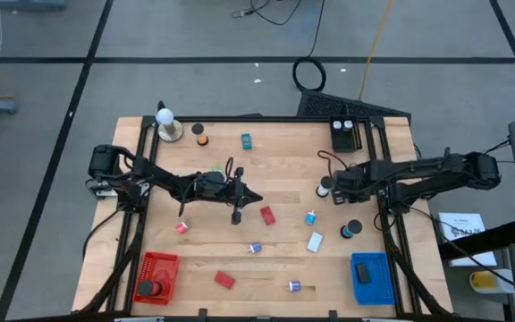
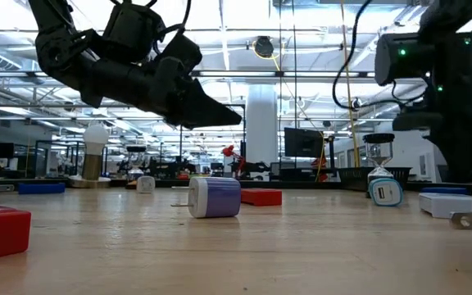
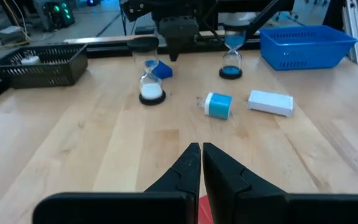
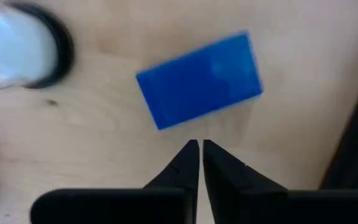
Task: Pick & Place Office items
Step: Put the dark blue digital clock into the blue bin
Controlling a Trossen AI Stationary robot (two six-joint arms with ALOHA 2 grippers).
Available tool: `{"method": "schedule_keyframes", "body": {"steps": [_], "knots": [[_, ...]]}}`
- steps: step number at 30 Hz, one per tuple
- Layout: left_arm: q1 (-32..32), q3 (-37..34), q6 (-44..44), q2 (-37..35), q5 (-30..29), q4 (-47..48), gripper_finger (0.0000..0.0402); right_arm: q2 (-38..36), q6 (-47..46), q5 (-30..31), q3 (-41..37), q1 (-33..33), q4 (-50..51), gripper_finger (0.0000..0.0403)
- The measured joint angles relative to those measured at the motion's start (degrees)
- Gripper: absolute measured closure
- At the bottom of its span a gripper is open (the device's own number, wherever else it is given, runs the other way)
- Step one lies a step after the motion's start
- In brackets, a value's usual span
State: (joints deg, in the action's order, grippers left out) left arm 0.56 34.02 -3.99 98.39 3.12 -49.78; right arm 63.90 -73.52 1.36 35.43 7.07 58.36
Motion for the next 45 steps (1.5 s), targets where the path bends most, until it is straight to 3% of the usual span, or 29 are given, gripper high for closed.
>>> {"method": "schedule_keyframes", "body": {"steps": [6,16,23,28,39,45], "knots": [[0.0,0.0,-0.22,0.02,-0.01,-0.05,0.0376,0.04,-3.84,1.85,-4.35,0.93,-4.16,0.0398],[0.0,0.0,-0.44,0.0,-0.03,-0.53,0.0376,0.22,-1.2,15.17,-4.99,4.91,-10.0,0.0398],[0.0,0.0,-0.39,0.02,-0.03,-0.7,0.0376,0.86,3.33,14.8,-4.82,9.75,-12.35,0.0393],[0.0,0.0,-0.37,0.0,-0.03,-0.68,0.0376,-0.64,4.89,10.94,-3.0,10.88,-11.43,0.0343],[0.0,0.0,-0.42,0.0,-0.05,-0.42,0.0376,-0.96,0.3,9.14,-2.63,6.19,-16.6,0.0157],[0.0,0.0,-0.38,0.02,-0.05,-0.39,0.0376,2.36,0.66,9.05,-3.69,6.21,-18.52,0.0131]]}}
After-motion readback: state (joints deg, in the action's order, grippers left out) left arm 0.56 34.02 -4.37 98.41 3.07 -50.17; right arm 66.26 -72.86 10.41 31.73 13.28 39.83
